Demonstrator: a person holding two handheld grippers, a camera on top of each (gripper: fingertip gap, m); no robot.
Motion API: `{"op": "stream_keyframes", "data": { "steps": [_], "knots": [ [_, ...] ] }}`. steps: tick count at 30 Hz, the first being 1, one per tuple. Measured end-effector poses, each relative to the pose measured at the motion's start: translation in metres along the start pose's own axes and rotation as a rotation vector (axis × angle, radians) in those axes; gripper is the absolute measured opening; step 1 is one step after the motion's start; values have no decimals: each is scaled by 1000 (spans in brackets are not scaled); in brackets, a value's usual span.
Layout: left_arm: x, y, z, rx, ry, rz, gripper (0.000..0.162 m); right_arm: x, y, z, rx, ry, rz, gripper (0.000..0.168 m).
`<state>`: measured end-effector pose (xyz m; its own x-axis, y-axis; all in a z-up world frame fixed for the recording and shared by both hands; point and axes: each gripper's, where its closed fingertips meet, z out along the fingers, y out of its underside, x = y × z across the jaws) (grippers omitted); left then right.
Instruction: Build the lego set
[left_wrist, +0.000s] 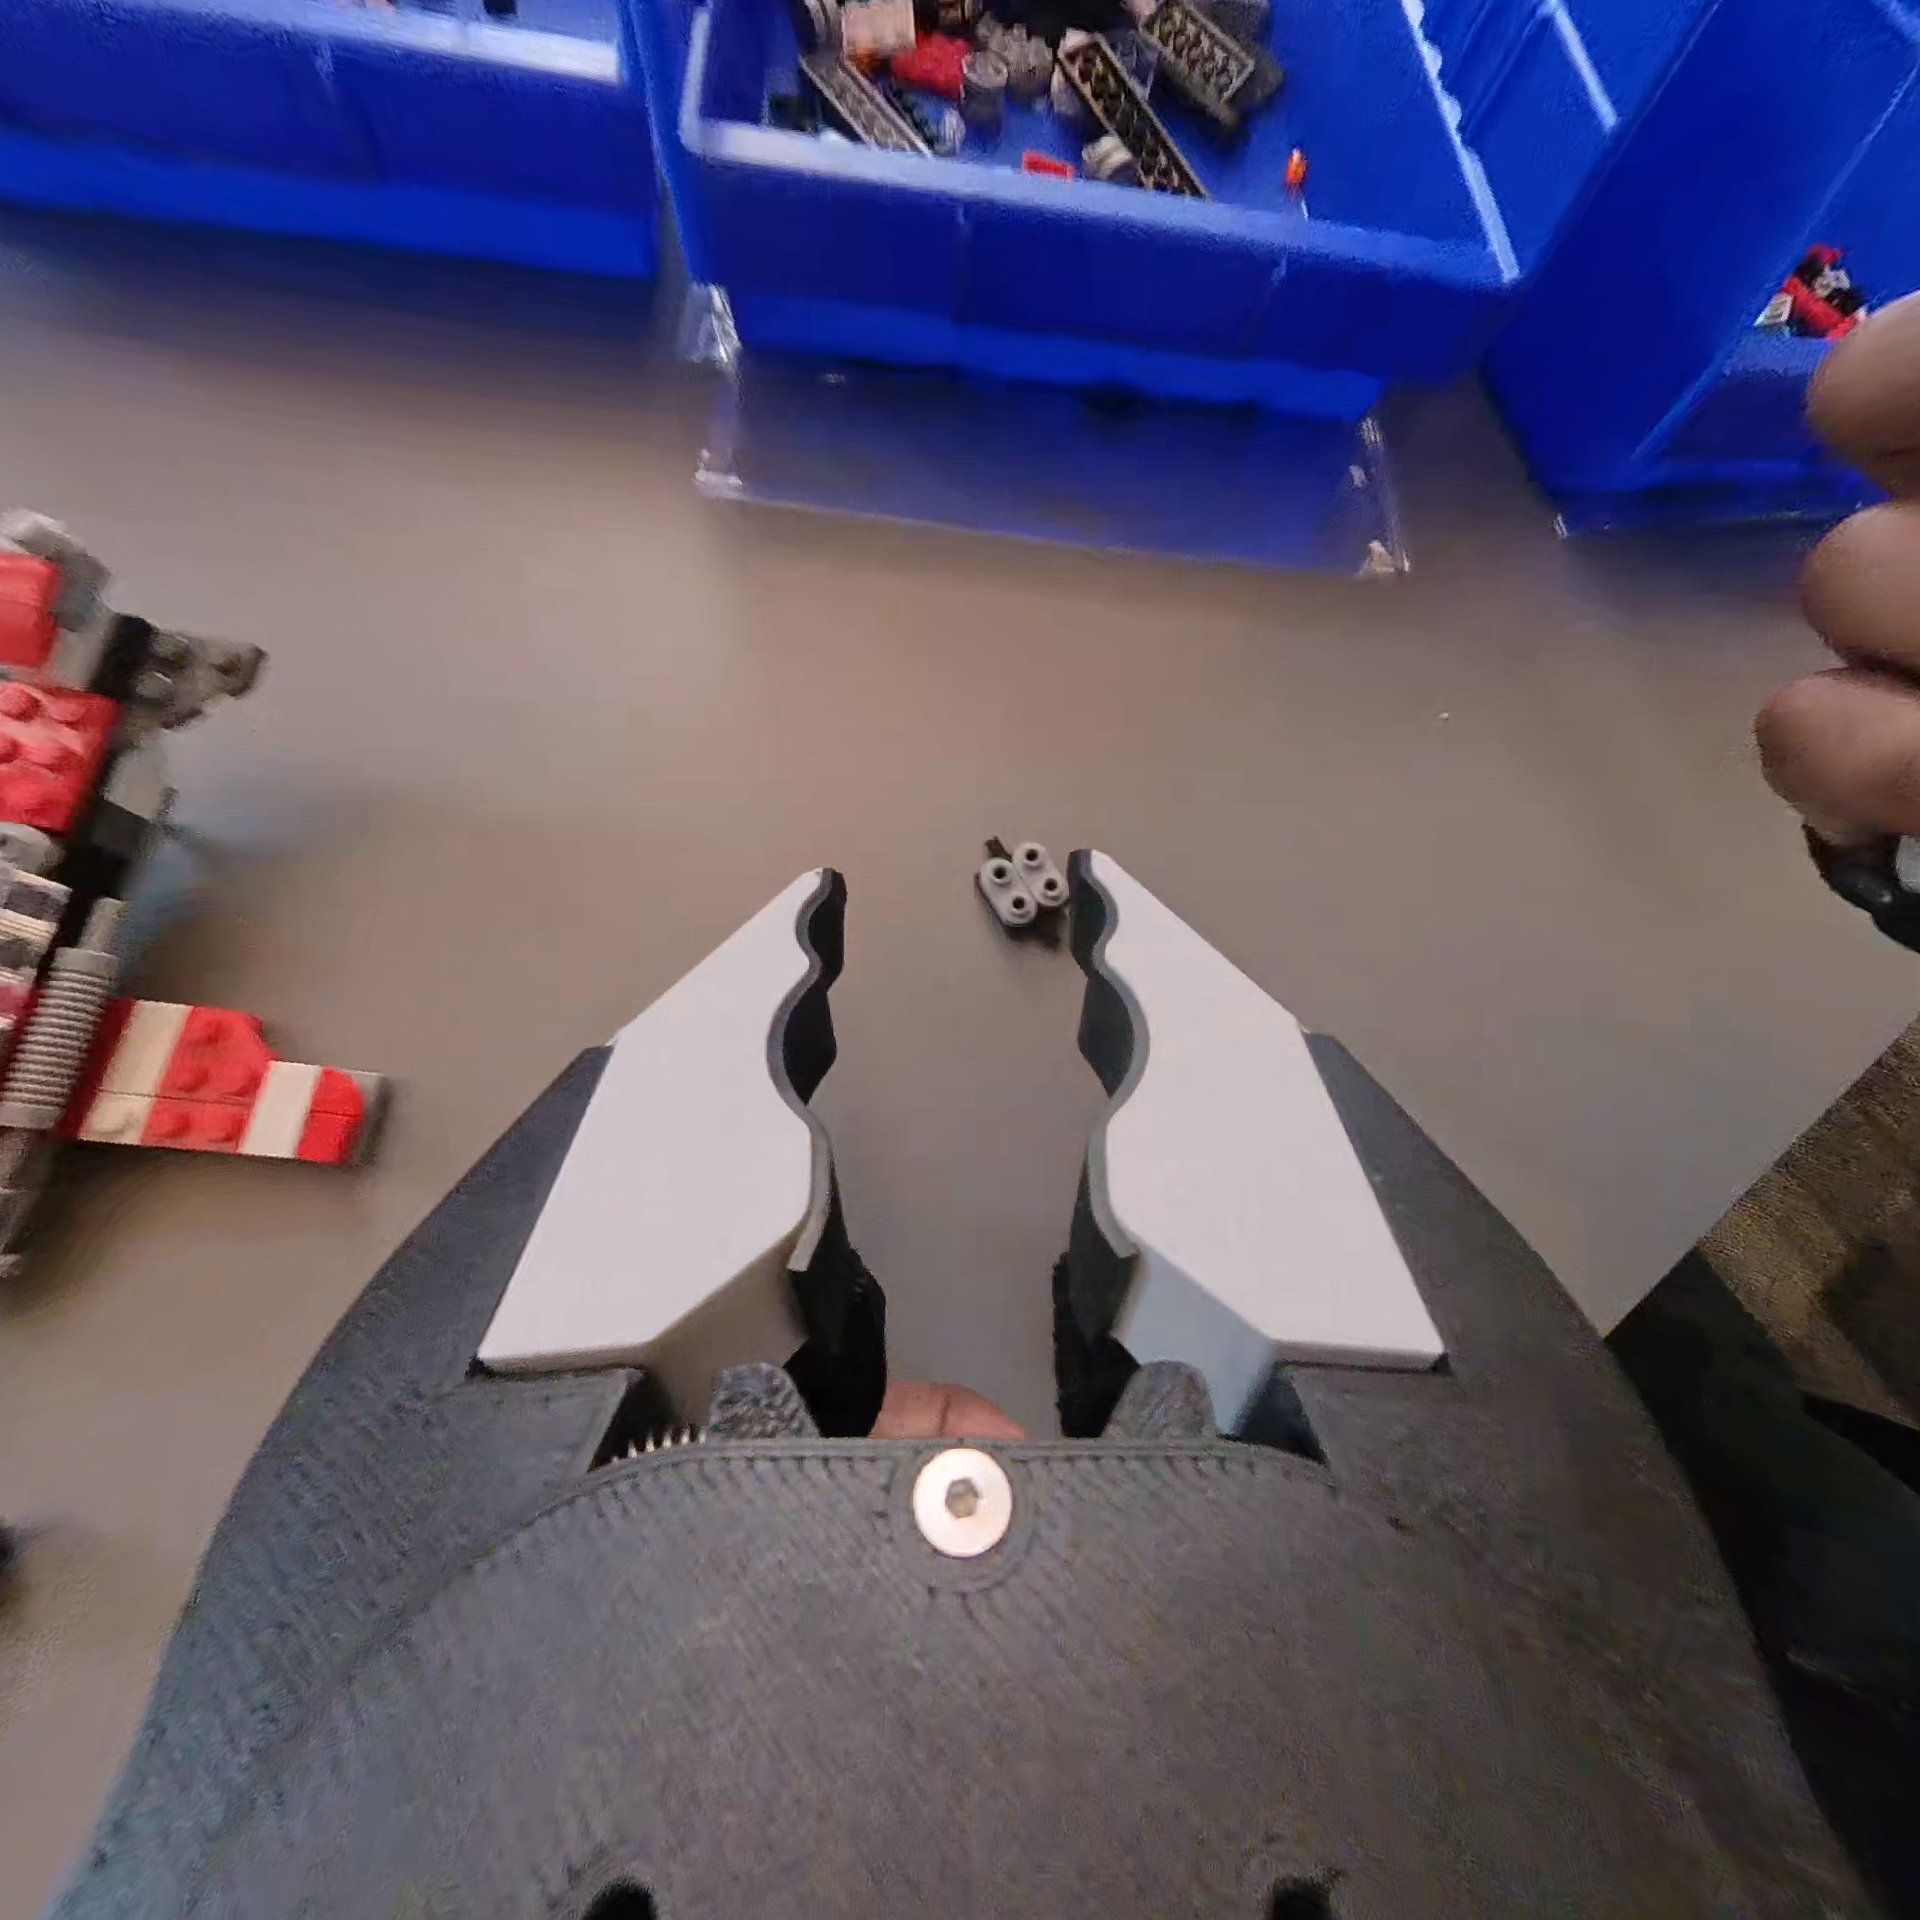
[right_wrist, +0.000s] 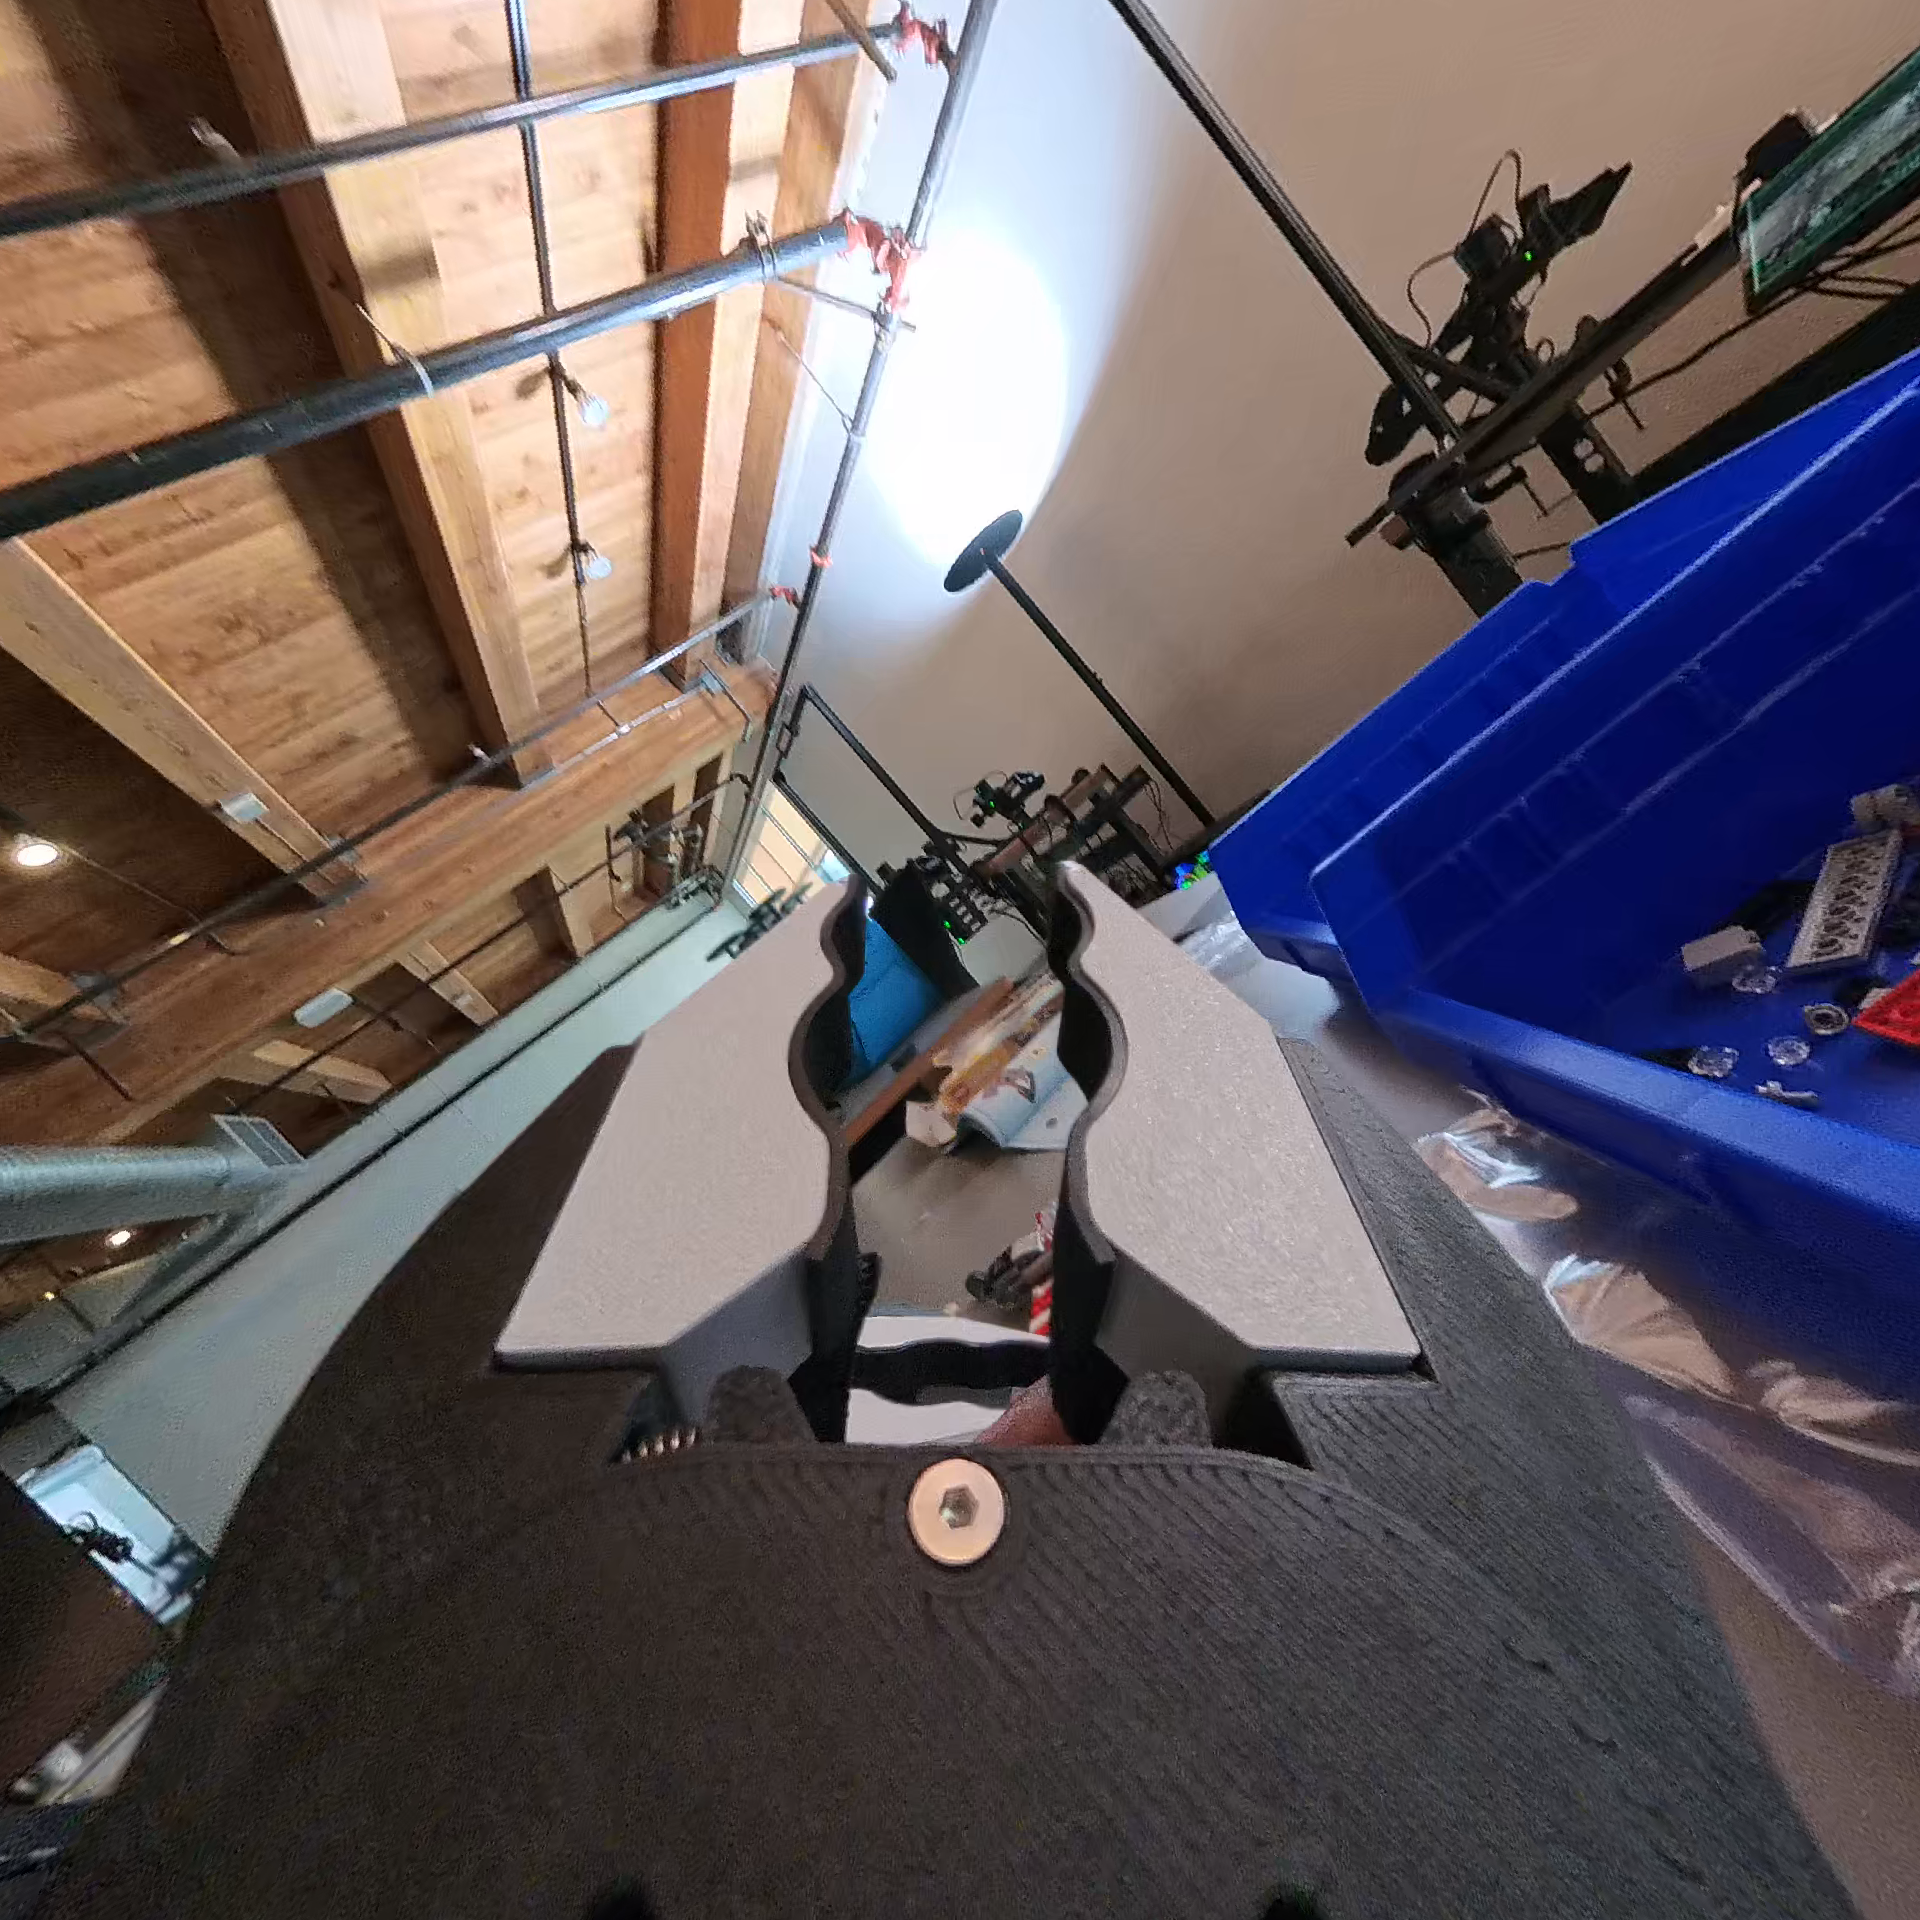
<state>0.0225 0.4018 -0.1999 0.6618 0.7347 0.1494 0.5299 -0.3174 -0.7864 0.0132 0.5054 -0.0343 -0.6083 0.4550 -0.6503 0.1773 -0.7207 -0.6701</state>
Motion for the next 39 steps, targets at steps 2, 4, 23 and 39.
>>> {"op": "stream_keyframes", "data": {
  "steps": [2, 4, 23, 39],
  "knots": [
    [6, 5, 5, -21, -25, 28, 51, 2, 5, 1, -22, 17, -11, 36],
    [5, 9, 10, -53, -78, 77, 52, 2, 6, 1, -26, 18, -7, 36],
    [37, -29, -11, 131, 237, 136, 19, 50, 88, -14, -572, 174, -104, 38],
    [44, -66, -65, 430, 144, 510, 19, -8, 106, -4, -616, -108, 174, 41]
  ]
}}
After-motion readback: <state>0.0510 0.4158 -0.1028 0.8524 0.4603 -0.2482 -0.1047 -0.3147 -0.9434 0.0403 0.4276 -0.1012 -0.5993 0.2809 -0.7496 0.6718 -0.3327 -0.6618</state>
